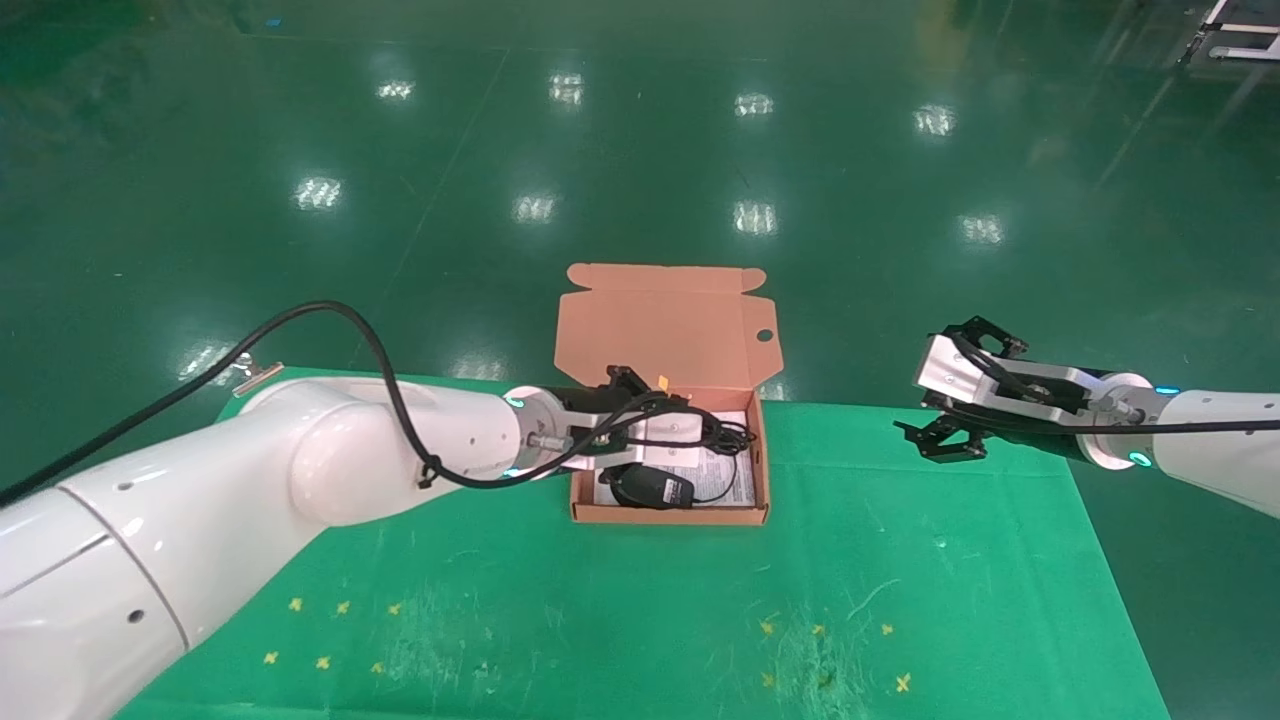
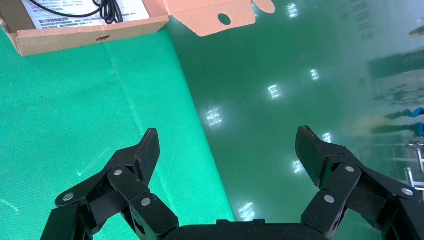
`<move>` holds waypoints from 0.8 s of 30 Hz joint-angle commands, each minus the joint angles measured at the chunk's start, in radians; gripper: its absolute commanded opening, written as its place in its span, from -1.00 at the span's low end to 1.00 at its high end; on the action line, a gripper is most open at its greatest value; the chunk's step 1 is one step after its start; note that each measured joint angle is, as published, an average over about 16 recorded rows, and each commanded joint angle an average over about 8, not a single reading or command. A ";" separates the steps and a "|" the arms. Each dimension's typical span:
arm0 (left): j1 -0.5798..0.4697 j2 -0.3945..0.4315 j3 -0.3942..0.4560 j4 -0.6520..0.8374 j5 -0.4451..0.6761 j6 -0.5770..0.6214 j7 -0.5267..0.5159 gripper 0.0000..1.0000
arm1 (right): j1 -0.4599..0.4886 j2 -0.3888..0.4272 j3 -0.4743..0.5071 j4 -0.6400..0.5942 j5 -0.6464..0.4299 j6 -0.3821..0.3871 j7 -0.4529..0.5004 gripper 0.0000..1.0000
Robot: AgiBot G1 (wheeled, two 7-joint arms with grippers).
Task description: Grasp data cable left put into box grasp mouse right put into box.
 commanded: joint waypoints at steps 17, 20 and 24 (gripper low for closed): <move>-0.136 -0.117 -0.029 -0.045 0.086 -0.025 -0.065 1.00 | 0.049 0.061 0.020 0.114 0.007 -0.016 -0.045 1.00; -0.159 -0.135 -0.033 -0.043 0.116 -0.019 -0.098 1.00 | 0.068 0.081 0.005 0.153 -0.014 -0.053 -0.056 1.00; -0.150 -0.158 -0.059 -0.052 0.101 0.011 -0.116 1.00 | 0.073 0.096 0.002 0.183 -0.016 -0.091 -0.048 1.00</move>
